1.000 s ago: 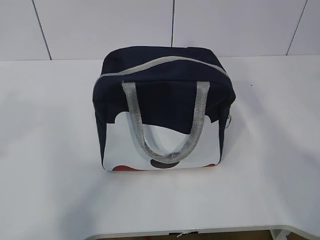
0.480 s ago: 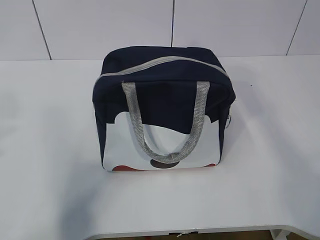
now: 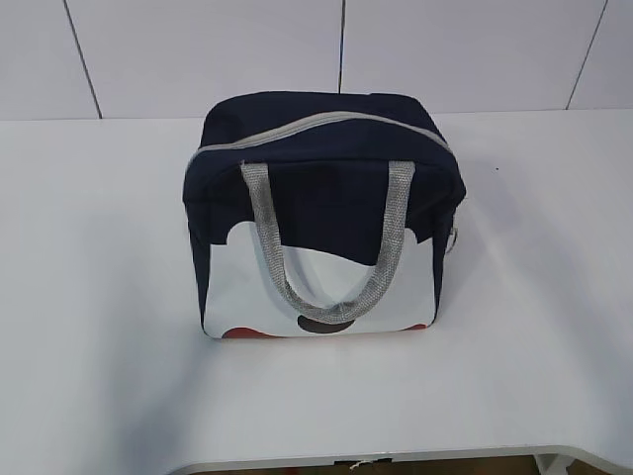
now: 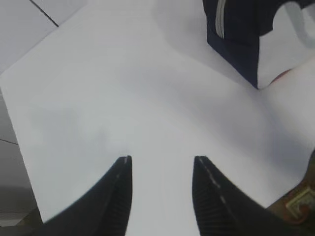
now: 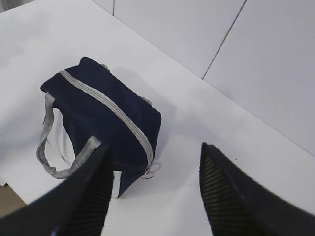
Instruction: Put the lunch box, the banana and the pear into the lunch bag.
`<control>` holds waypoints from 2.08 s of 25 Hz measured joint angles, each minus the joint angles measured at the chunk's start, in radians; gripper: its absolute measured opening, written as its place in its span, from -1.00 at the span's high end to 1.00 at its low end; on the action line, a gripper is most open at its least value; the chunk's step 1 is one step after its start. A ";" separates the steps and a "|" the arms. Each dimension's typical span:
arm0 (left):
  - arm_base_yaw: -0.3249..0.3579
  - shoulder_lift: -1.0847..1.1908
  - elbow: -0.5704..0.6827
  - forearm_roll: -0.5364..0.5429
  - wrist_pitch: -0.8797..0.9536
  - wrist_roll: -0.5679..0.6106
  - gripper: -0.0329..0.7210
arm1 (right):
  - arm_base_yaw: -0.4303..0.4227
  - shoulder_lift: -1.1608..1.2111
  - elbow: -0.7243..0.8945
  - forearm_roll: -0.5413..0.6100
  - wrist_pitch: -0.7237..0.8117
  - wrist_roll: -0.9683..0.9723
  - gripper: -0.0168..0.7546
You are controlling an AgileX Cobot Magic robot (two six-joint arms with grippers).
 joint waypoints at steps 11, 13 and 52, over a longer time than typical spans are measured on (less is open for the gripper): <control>0.000 -0.285 0.000 -0.012 0.042 -0.086 0.14 | 0.000 -0.193 0.255 -0.075 0.002 0.058 -0.24; 0.000 -0.319 0.010 -0.012 0.066 -0.088 0.14 | 0.000 -0.206 0.276 -0.075 0.004 0.060 -0.24; -0.007 -0.768 0.470 -0.373 0.045 0.008 -0.25 | 0.000 -0.226 0.292 -0.061 0.004 0.062 -0.24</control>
